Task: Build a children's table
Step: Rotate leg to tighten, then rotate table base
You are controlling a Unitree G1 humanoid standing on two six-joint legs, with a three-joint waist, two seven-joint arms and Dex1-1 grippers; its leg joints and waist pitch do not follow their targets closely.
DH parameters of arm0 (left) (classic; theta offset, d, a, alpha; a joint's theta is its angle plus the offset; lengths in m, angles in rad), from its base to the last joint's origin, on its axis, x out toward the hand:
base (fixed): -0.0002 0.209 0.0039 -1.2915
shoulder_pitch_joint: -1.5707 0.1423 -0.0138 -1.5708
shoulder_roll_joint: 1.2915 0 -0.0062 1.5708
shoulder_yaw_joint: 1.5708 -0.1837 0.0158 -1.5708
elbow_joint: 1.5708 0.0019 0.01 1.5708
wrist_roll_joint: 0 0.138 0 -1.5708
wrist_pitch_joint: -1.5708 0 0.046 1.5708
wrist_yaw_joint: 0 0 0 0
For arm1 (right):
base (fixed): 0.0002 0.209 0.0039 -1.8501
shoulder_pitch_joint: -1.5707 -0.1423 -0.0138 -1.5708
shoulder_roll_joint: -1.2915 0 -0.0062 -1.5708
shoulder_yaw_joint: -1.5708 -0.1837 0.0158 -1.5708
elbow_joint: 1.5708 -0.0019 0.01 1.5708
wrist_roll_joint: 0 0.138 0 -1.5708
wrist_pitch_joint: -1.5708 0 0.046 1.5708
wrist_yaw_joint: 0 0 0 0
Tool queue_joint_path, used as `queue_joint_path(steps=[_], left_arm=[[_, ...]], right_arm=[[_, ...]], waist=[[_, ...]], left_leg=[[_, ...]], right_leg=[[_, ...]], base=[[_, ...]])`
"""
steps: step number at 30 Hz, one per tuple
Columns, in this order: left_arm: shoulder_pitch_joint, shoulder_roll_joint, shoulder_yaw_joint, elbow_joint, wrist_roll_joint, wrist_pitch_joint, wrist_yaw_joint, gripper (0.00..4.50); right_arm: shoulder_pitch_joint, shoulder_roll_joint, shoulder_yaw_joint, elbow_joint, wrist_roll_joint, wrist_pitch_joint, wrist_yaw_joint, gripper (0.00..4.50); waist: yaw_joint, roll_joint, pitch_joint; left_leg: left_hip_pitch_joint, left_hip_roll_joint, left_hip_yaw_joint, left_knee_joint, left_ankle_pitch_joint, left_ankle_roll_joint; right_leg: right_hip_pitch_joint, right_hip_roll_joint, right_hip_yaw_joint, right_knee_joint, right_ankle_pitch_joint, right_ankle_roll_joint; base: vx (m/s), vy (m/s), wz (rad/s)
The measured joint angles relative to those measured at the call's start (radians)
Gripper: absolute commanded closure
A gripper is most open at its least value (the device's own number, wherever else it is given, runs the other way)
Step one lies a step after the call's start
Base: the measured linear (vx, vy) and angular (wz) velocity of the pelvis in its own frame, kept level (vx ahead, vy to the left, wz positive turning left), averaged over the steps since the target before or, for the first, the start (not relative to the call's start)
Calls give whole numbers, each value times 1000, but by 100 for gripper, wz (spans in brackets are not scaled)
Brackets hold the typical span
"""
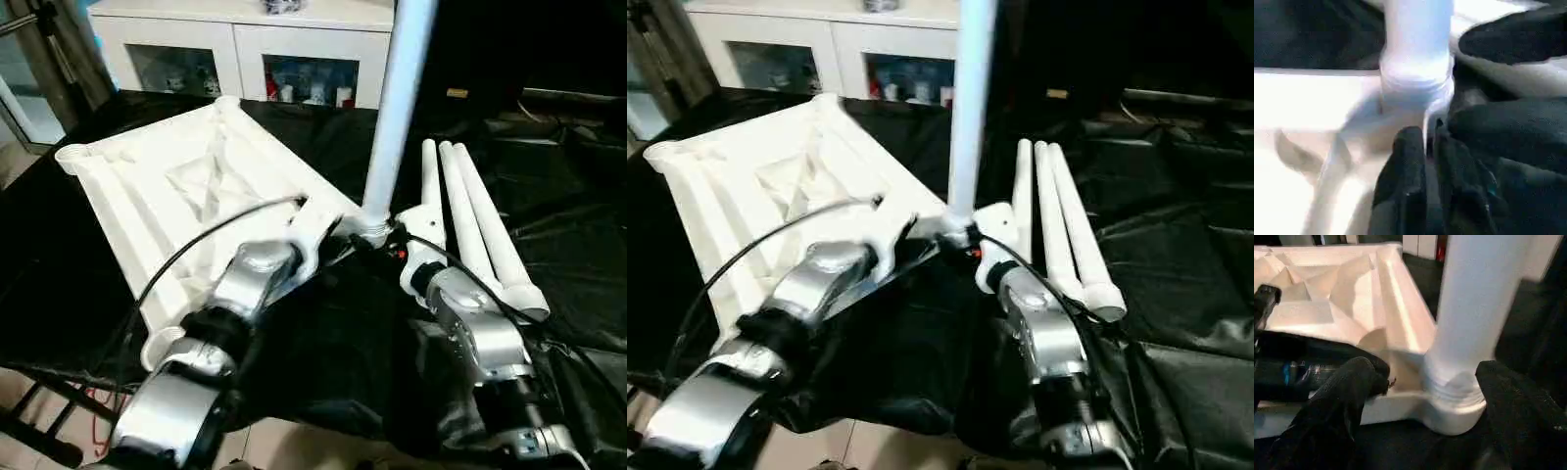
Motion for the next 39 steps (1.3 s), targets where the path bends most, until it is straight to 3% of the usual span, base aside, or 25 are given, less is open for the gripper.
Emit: queue_joint_path(steps=[3, 7, 10, 14, 19, 21, 24, 28, 34, 39], left_arm=[[-11, 7, 16, -45, 0, -26, 38, 345], [-6, 57, 36, -123, 11, -1, 100, 345], [50, 149, 53, -247, 49, 50, 128, 345], [189, 292, 80, -500, 114, 186, 106, 345], [327, 437, 65, -675, 176, 321, 46, 345], [376, 474, 63, -683, 204, 357, 47, 345], [402, 482, 74, -687, 234, 417, 85, 345], [417, 524, 89, -743, 274, 497, 112, 345], [420, 545, 97, -766, 290, 539, 120, 345], [428, 555, 27, -752, 267, 534, 29, 372]], right_arm=[[24, -8, 19, -40, -3, 45, 20, 70], [44, -5, 70, -48, -1, 109, 34, 70], [39, -9, 90, -50, -8, 130, 41, 70], [19, -5, 126, -38, -20, 163, 59, 70], [-34, 5, 149, 42, -40, 191, 50, 70], [-38, 3, 151, 79, -41, 193, 50, 70], [-39, 12, 154, 122, -42, 193, 49, 70], [-56, 28, 171, 137, -42, 190, 51, 70], [-83, 28, 171, 194, -42, 167, 53, 70], [-128, 34, 170, 279, -45, 132, 51, 70]], waist=[[-2, 0, 0], [-3, -1, 1], [-2, -5, 1], [1, -6, 1], [13, -11, 0], [13, -13, 0], [25, -24, 1], [22, -34, 0], [22, -38, -3], [22, -39, -3]], left_leg=[[1, 0, 0, 0, 0, -1], [1, 0, 0, 0, -3, -5], [1, 0, -2, 0, -3, -5], [1, 1, -1, 1, -3, -6], [0, 1, 1, 1, -3, -6], [0, 1, 1, 1, -3, -6], [-1, 2, 1, 1, -2, -7], [0, 2, 1, 1, -2, -8], [1, 1, 1, 1, -2, -8], [2, 1, 0, 1, -1, -9]], right_leg=[[1, 0, 0, 0, 0, 0], [0, 0, 0, 1, 0, 0], [0, 0, -1, 2, 0, 1], [-3, 0, -1, 2, -1, 1], [-5, 0, 1, 2, -1, 1], [-4, 0, 1, 3, -1, 1], [-4, 0, 1, 4, -1, 1], [-4, 0, 1, 5, 0, 1], [-2, 0, 1, 5, 0, 1], [-2, 0, 1, 5, 0, 3]], base=[[0, 0, 0], [0, 0, 0], [0, 0, 0], [0, 0, 0], [0, 0, 0], [0, 0, 0], [0, 0, 0], [0, 0, 0], [0, 0, 0], [0, 0, 0]])
